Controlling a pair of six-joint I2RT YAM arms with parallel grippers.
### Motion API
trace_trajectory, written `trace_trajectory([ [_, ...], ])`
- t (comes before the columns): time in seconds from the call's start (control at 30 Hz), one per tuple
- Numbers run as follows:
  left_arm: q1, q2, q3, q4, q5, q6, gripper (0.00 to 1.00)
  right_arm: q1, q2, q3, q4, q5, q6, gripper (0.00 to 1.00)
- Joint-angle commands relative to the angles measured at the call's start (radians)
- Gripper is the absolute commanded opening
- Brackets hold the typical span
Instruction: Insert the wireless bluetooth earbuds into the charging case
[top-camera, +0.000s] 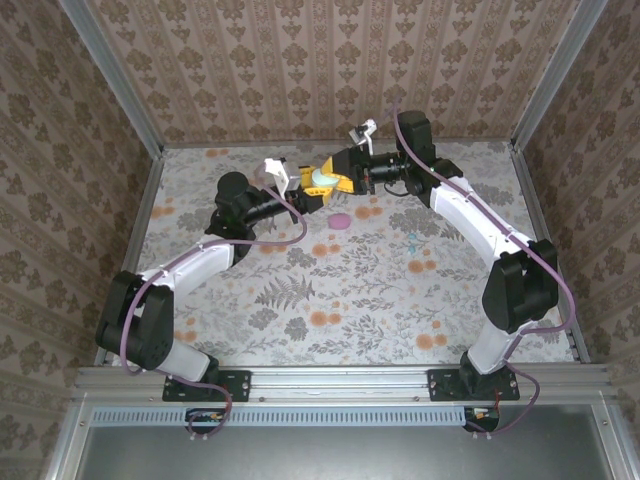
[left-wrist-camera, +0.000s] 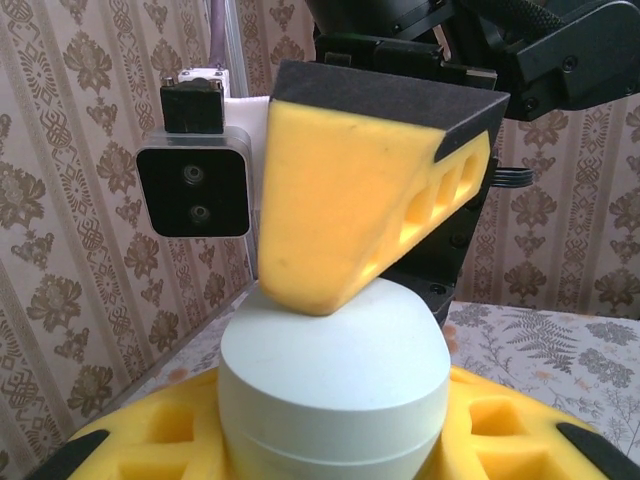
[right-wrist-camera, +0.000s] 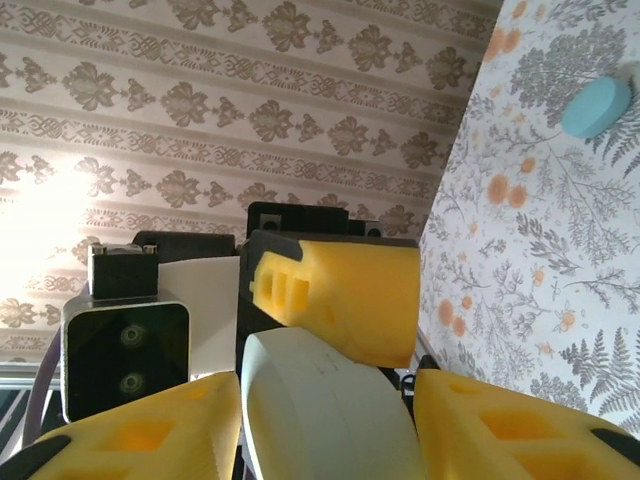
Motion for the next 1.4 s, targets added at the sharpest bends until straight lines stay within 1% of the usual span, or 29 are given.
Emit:
trace_trajectory([
  [0.0,0.004,0.011,0.037,0.033,0.009,-0.021,0.22,-0.004,-0.032,-0.015,0.05,-0.06,0.035,0.49],
  [0.1,0.003,0.014,0.04,0.032,0.008,-0.02,0.22,-0.005,-0.035,-0.019,0.053,-0.074,0.038,0.47],
  [0.17,0.003,0.014,0.041,0.03,0.008,-0.021,0.22,-0.006,-0.04,-0.024,0.057,-0.07,0.033,0.38],
  [0.23,0.004,0.015,0.042,0.027,0.008,-0.019,0.22,-0.011,-0.043,-0.03,0.056,-0.057,0.031,0.35],
  [0.27,0.003,0.014,0.041,0.025,0.008,-0.016,0.23,-0.014,-0.045,-0.035,0.056,-0.047,0.029,0.32],
  [0.33,0.004,0.013,0.041,0.01,0.009,-0.007,0.25,-0.022,-0.052,-0.049,0.058,-0.016,0.03,0.28],
  [0.37,0.003,0.01,0.04,-0.001,0.009,-0.003,0.29,-0.025,-0.056,-0.057,0.062,-0.003,0.03,0.27],
  [0.4,0.004,0.009,0.04,-0.014,0.009,0.003,0.35,-0.028,-0.063,-0.066,0.069,0.014,0.03,0.25],
  [0.47,0.004,0.0,0.035,-0.045,0.01,0.023,0.44,-0.037,-0.077,-0.09,0.087,0.051,0.03,0.23],
  [0.53,0.004,-0.01,0.018,-0.075,-0.009,0.038,0.6,-0.047,-0.091,-0.124,0.125,0.092,0.043,0.23],
  [0.63,0.008,-0.031,-0.014,-0.116,-0.035,0.062,0.67,-0.069,-0.108,-0.188,0.176,0.164,0.054,0.22],
  [0.67,0.008,-0.044,-0.031,-0.121,-0.061,0.069,0.67,-0.076,-0.111,-0.21,0.174,0.192,0.044,0.22],
  [0.77,0.009,-0.102,-0.106,-0.093,-0.194,0.084,0.7,-0.102,-0.095,-0.275,0.103,0.282,-0.043,0.22],
  [0.83,0.014,-0.142,-0.133,-0.112,-0.251,0.106,0.72,-0.117,-0.06,-0.306,0.007,0.361,-0.112,0.21],
  [0.93,0.021,-0.186,-0.141,-0.167,-0.276,0.132,0.72,-0.122,0.016,-0.346,-0.031,0.416,-0.17,0.2],
  [1.1,0.021,-0.22,-0.16,-0.179,-0.351,0.112,0.72,-0.116,0.145,-0.385,0.022,0.42,-0.161,0.21],
  [1.13,0.021,-0.223,-0.156,-0.189,-0.368,0.102,0.72,-0.113,0.162,-0.388,0.031,0.418,-0.163,0.21],
  [1.17,0.05,-0.226,-0.153,-0.202,-0.379,0.093,0.72,-0.11,0.175,-0.388,0.032,0.426,-0.17,0.21],
  [1.37,0.06,-0.224,-0.109,-0.31,-0.403,0.087,0.72,-0.109,0.237,-0.358,-0.035,0.485,-0.242,0.22],
])
